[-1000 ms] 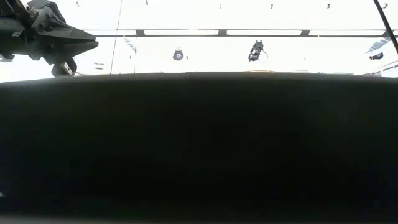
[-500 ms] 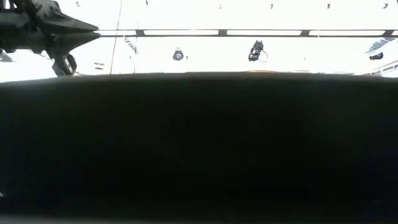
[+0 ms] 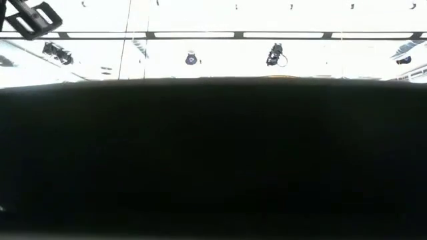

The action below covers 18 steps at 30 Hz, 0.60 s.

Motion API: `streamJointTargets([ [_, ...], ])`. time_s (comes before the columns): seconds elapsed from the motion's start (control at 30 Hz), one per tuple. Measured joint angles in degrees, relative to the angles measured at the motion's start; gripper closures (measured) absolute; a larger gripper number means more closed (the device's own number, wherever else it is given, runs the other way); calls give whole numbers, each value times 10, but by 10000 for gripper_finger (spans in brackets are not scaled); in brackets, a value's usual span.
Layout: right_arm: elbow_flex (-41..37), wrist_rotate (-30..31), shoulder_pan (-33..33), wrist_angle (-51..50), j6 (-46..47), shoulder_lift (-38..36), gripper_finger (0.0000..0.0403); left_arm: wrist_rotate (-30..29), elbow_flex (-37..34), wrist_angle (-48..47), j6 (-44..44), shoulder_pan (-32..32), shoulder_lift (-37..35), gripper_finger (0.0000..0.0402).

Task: Pick and place plate/cup/fork/spoon on tray
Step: Put the orange fork on the left side of the black tray

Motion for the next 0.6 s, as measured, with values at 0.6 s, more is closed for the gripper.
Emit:
streamJointTargets([
  [0.6, 0, -25, 5, 8, 60, 0, 321, -23, 201, -538, -178, -79, 141, 363],
])
